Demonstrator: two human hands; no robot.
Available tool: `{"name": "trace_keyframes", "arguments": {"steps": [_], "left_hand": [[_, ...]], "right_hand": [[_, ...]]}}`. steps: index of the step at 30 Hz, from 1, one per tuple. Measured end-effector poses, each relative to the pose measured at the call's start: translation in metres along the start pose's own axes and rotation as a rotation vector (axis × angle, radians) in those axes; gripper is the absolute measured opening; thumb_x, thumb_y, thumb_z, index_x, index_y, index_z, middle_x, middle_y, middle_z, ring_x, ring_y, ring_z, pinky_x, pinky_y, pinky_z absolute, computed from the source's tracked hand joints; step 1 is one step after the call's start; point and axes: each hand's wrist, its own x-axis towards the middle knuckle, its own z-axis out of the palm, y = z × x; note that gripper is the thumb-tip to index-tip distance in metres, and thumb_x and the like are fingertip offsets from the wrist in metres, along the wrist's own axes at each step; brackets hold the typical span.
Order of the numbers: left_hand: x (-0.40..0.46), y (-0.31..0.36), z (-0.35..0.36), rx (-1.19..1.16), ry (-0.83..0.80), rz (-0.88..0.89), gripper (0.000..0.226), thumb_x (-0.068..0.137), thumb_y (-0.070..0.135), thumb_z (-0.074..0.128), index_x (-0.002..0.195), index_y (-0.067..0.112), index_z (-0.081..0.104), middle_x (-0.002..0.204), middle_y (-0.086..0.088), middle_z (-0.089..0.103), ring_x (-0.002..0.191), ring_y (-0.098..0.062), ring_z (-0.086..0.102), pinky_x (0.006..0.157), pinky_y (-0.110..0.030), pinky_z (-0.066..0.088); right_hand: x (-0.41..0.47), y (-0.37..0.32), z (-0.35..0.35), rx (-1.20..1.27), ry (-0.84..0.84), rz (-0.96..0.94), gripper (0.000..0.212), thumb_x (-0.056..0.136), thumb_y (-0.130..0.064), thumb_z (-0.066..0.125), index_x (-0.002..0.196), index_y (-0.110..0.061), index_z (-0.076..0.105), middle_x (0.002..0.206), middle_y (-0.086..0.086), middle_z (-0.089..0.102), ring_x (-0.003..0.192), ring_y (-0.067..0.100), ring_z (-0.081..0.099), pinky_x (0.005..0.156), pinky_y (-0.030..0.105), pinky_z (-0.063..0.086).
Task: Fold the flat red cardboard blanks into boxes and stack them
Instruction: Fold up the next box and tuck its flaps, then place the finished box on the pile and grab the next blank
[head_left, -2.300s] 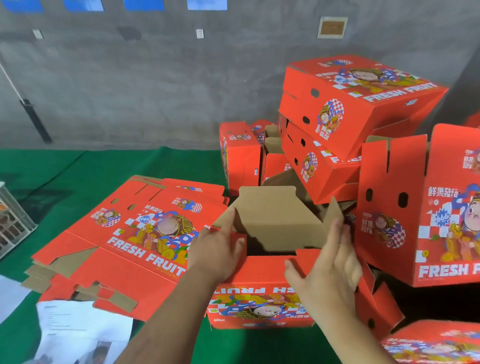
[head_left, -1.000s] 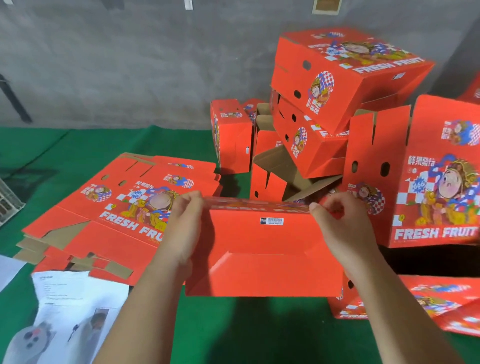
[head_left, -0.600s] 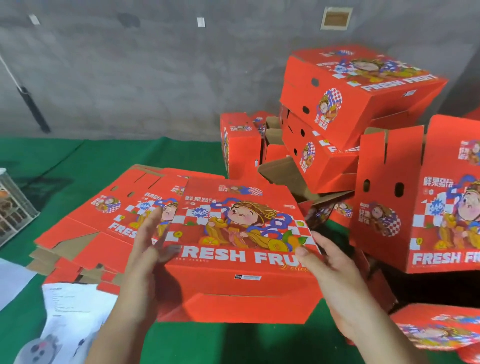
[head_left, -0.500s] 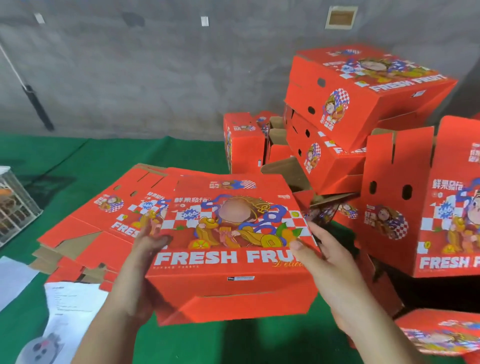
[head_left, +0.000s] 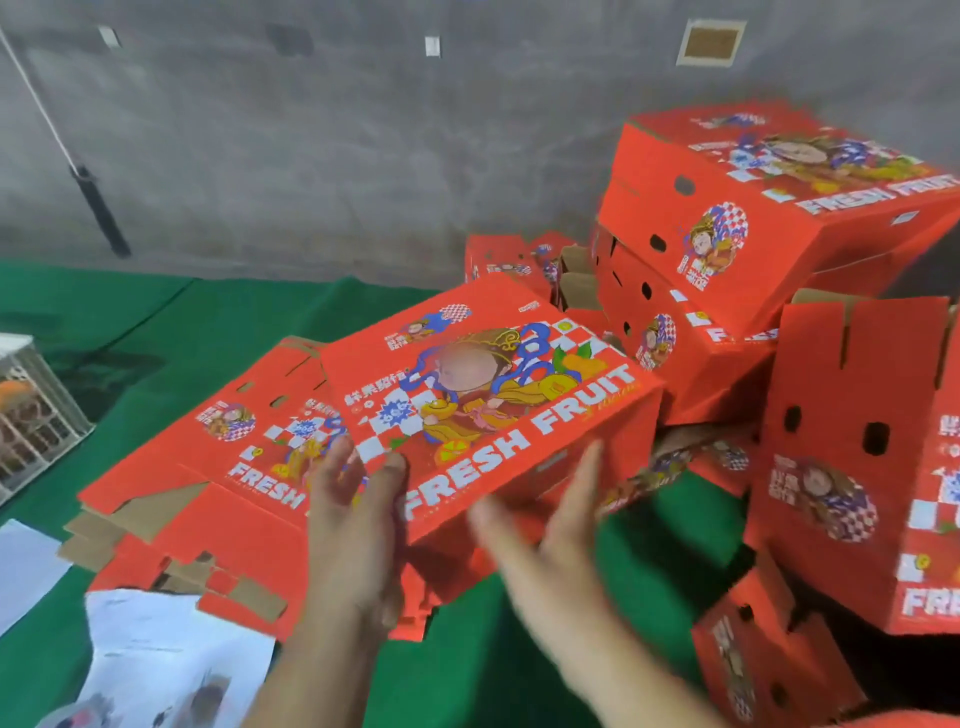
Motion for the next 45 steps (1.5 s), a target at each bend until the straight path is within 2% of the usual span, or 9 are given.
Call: {"name": "trace_keyframes", "arguments": {"steps": [7,10,15,20,28,31,35,40,45], "left_hand": [[0.0,-0.014,0.037,0.15,0.046,0.146,0.063,0.102,0.033,0.063,0.156,0.035,0.03,0.151,0.011,0.039,0.137,0.002,0.048,0.106,-0.029,0.043],[0.013,-0.013,0.068,0.168,-0.052,0.235,0.068,0.103,0.022,0.063,0.157,0.028,0.023,0.149,0.011,0.042,0.109,0.028,0.053,0.087,-0.008,0.049],[0.079,0.032,0.136,0.419,-0.492,0.102,0.061,0.103,0.025,0.063,0.158,0.031,0.037,0.153,0.006,0.052,0.136,-0.01,0.053,0.116,-0.043,0.043],[0.108,0.02,0.135,0.41,-0.326,0.053,0.034,0.104,0.019,0.059,0.138,0.022,0.058,0.091,0.012,0.071,0.085,-0.013,0.064,0.078,-0.027,0.052],[0.1,-0.05,0.076,0.496,-0.426,-0.105,0.027,0.106,0.011,0.057,0.132,0.013,0.06,0.071,0.009,0.051,0.058,-0.007,0.044,0.061,-0.023,0.037],[0.1,-0.047,0.07,0.463,-0.414,-0.094,0.024,0.105,0.012,0.059,0.128,0.019,0.063,0.078,0.008,0.054,0.07,-0.012,0.046,0.076,-0.03,0.041],[0.104,-0.039,0.072,0.486,-0.423,-0.058,0.02,0.105,0.019,0.06,0.123,0.025,0.065,0.097,0.01,0.067,0.082,-0.006,0.059,0.083,-0.022,0.048],[0.1,-0.047,0.076,0.428,-0.392,-0.033,0.017,0.104,0.01,0.059,0.115,0.02,0.068,0.097,0.004,0.07,0.083,-0.01,0.06,0.082,-0.026,0.049],[0.106,-0.059,0.047,0.473,-0.234,0.014,0.023,0.098,0.003,0.058,0.108,0.021,0.069,0.107,0.001,0.073,0.085,0.003,0.069,0.077,-0.011,0.052]], "right_hand": [[0.043,0.001,0.0,-0.143,-0.319,-0.232,0.131,0.075,-0.055,0.081,0.145,-0.064,-0.03,0.163,-0.018,-0.035,0.153,0.001,-0.024,0.129,0.051,0.006],[0.087,-0.012,-0.002,-0.24,-0.293,-0.294,0.132,0.076,-0.052,0.077,0.144,-0.058,-0.036,0.166,-0.016,-0.028,0.156,0.003,-0.016,0.128,0.049,0.01],[0.209,-0.05,-0.022,-0.329,0.001,-0.294,0.116,0.093,-0.03,0.075,0.161,-0.026,-0.018,0.17,0.003,0.0,0.148,-0.003,0.006,0.111,0.001,-0.002],[0.249,-0.033,-0.023,-0.55,0.148,-0.12,0.09,0.091,-0.04,0.075,0.163,-0.025,0.023,0.156,0.017,0.037,0.145,0.029,0.037,0.117,0.029,0.024],[0.267,-0.027,0.001,-0.632,0.209,-0.144,0.04,0.104,-0.034,0.055,0.135,-0.009,0.056,0.124,0.024,0.067,0.115,0.043,0.062,0.094,0.044,0.047],[0.279,-0.029,0.0,-0.232,0.174,-0.069,0.036,0.104,-0.011,0.052,0.14,-0.01,0.057,0.121,0.02,0.068,0.104,0.031,0.062,0.091,0.052,0.045],[0.271,-0.035,0.004,0.179,-0.116,0.144,0.089,0.106,-0.006,0.05,0.162,-0.034,-0.014,0.167,-0.007,0.023,0.15,0.018,0.033,0.122,0.044,0.03],[0.22,-0.012,0.028,0.067,-0.218,0.234,0.053,0.103,-0.007,0.053,0.153,-0.022,0.042,0.114,0.004,0.066,0.091,0.023,0.069,0.073,0.028,0.053],[0.168,0.022,0.054,0.009,-0.315,0.313,0.04,0.101,-0.013,0.05,0.135,-0.033,0.054,0.102,-0.005,0.071,0.085,0.012,0.069,0.088,0.035,0.059]]}}
